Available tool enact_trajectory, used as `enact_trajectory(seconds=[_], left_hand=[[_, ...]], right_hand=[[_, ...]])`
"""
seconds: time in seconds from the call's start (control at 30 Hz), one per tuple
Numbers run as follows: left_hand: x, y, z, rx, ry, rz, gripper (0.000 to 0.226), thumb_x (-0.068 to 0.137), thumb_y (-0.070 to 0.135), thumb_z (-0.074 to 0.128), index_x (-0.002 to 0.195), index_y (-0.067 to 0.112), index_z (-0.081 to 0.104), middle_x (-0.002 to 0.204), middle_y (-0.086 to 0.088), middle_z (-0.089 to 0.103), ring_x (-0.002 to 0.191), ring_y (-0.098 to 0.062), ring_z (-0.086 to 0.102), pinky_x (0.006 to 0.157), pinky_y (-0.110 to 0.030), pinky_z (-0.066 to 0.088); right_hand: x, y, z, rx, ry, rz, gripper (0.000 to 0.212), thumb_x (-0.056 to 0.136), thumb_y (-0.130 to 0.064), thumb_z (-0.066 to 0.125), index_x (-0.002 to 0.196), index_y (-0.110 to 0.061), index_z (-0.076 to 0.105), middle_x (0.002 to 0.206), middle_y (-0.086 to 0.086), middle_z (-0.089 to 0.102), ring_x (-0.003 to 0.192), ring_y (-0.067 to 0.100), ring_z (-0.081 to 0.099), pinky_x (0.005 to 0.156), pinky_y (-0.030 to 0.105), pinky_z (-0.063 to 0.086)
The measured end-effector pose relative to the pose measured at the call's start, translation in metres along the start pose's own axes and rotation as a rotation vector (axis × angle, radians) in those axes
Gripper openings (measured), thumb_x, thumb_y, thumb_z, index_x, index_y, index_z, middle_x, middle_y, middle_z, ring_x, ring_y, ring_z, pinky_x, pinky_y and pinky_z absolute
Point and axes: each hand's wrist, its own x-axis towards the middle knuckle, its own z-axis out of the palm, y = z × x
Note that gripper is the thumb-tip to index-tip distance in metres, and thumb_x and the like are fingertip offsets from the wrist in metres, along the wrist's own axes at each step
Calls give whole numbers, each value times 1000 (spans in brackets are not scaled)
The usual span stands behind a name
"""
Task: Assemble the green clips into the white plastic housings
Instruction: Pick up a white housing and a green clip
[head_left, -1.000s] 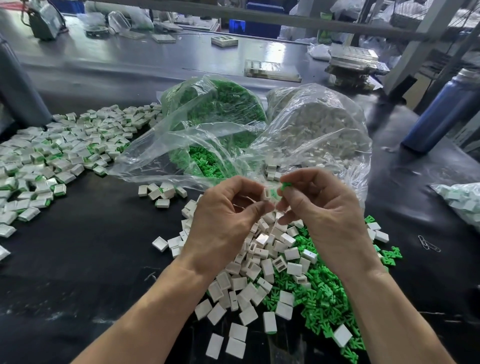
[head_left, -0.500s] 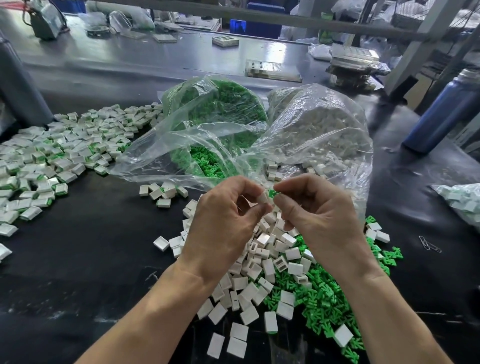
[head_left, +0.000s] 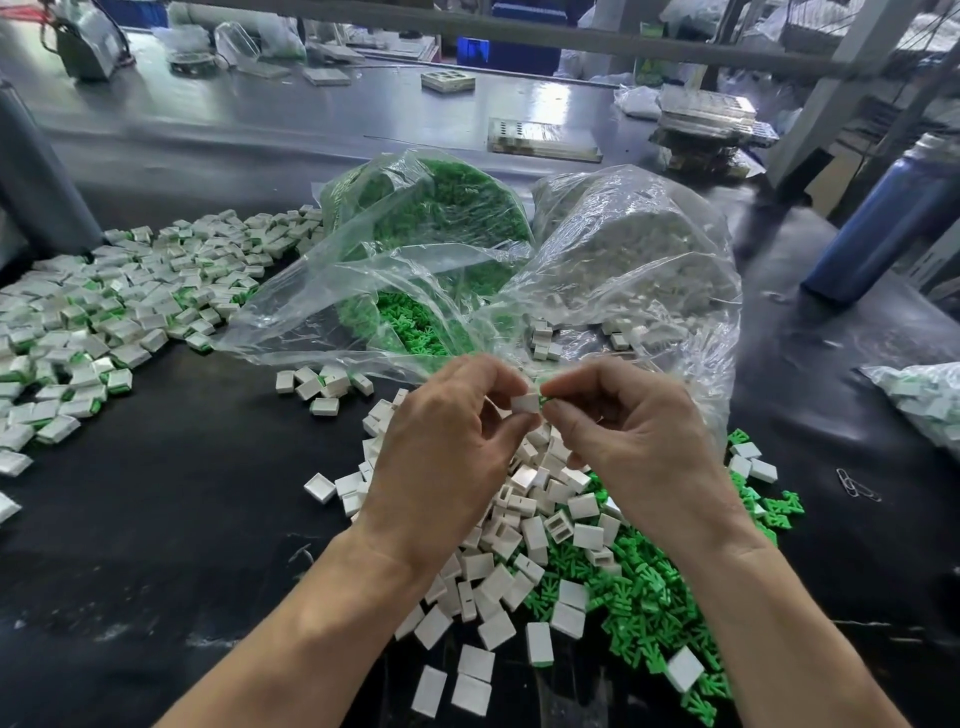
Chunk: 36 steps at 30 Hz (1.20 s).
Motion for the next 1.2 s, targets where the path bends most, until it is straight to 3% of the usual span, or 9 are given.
enact_trajectory(seconds=[0.27,0.63,0.87,1.0,1.2], left_hand=[[0,-5,2,-38,-44,-6,22,87,21,82,94,30,64,87,17,63,84,0,65,74,-12,54],[7,-3,5,-749,-71,-255,13,87,10,79,93,17,71,86,-4,76,78,-23,75,73,-27,62],[8,-1,5,-771,-72,-300,15,85,9,81,96,14,72,88,-5,77,79,-21,76,73,-24,61],[8,-2,5,-777,-110,-339,15,84,16,81,98,14,74,90,-5,78,79,-20,75,73,-26,61],[6,-2,5,-685,-94,-304,9,88,20,80,95,18,76,88,-3,78,77,-18,75,71,-23,60]], right_hand=[[1,6,-5,6,-71,0,23,93,-9,76,99,-31,76,86,-9,75,75,13,72,68,26,61],[3,1,1,366,87,83,12,92,-10,76,98,-19,79,84,6,78,73,23,75,68,25,60],[2,-1,7,388,112,96,19,87,-20,76,105,-15,75,90,6,79,79,24,77,71,28,62],[2,0,10,372,129,81,10,94,-8,73,103,-11,74,90,7,79,80,24,77,72,29,63],[2,1,12,345,150,39,12,94,-3,72,100,-13,75,88,6,78,76,23,76,72,33,64]])
